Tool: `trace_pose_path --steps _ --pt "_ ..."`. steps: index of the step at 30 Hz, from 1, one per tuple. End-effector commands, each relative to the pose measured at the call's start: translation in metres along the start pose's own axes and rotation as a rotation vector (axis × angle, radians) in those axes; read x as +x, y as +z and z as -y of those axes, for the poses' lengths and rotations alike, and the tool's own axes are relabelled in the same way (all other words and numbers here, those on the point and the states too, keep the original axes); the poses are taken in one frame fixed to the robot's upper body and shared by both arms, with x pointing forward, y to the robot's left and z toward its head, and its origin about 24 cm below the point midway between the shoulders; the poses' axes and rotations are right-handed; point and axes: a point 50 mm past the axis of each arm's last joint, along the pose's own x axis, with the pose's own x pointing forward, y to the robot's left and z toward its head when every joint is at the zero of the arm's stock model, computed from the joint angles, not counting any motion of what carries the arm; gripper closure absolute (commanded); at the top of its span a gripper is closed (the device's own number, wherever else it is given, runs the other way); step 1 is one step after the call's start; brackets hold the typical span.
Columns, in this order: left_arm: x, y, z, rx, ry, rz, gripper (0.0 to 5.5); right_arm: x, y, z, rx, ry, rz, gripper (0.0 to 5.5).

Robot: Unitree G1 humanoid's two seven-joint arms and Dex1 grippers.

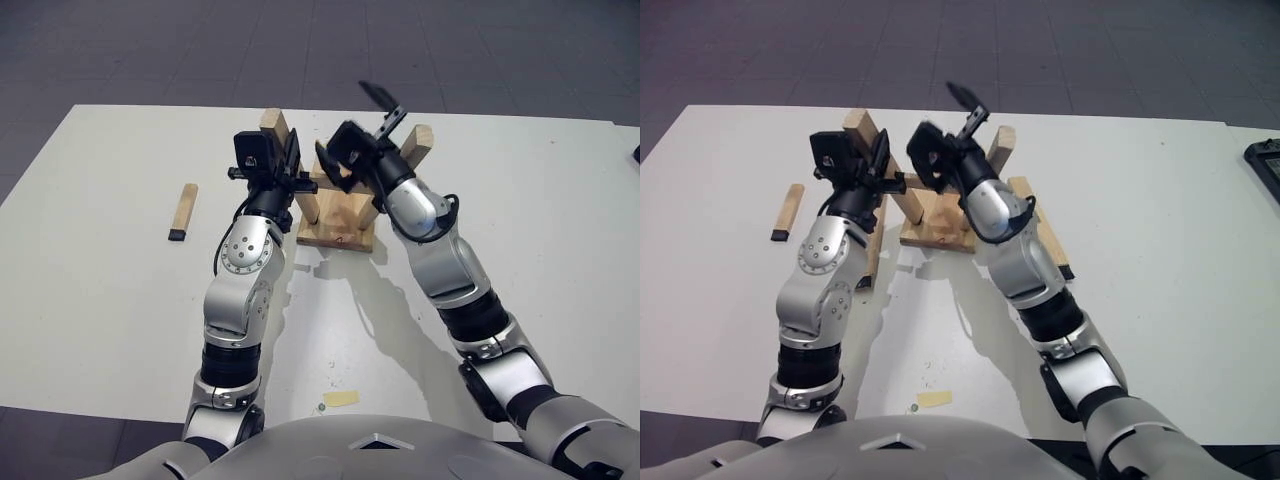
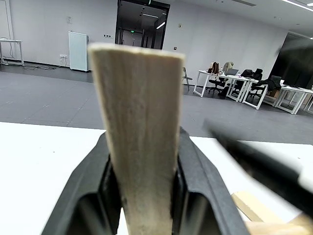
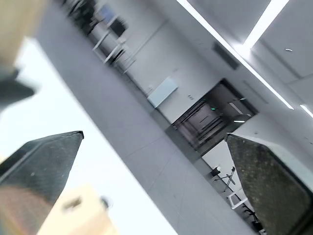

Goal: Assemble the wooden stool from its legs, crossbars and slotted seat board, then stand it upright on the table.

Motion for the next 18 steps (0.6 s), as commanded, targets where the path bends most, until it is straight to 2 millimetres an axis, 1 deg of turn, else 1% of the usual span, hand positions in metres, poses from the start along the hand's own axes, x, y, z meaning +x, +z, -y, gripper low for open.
trace_pose_path --steps 1,4,7,8,10,15,16,18 --pt "-0.011 -0.049 -0.004 -0.001 -0.002 -0.281 4.47 0.001 0.024 0.027 0.134 -0.154 0.138 0.1" --pt "-0.011 -0.052 -0.007 0.012 -0.004 -0.297 4.47 0.001 0.033 0.037 0.198 -0.203 0.184 0.1" --pt "-0.011 -0.053 -0.01 0.022 -0.006 -0.306 4.47 0.002 0.034 0.04 0.203 -0.22 0.197 0.1" --pt "-0.011 -0.053 -0.01 0.027 -0.009 -0.307 4.1 0.002 0.034 0.041 0.203 -0.223 0.196 0.1" --pt "-0.011 -0.053 -0.01 0.031 -0.014 -0.309 3.72 0.002 0.032 0.042 0.202 -0.227 0.193 0.1" --pt "-0.009 -0.053 -0.01 0.037 -0.016 -0.313 2.92 0.002 0.03 0.042 0.191 -0.228 0.186 0.1" --pt "-0.009 -0.052 -0.01 0.036 -0.015 -0.307 2.69 0.002 0.029 0.042 0.187 -0.227 0.184 0.1" --pt "-0.006 -0.047 -0.009 0.024 -0.021 -0.263 2.38 0.002 0.027 0.041 0.179 -0.223 0.176 0.1"
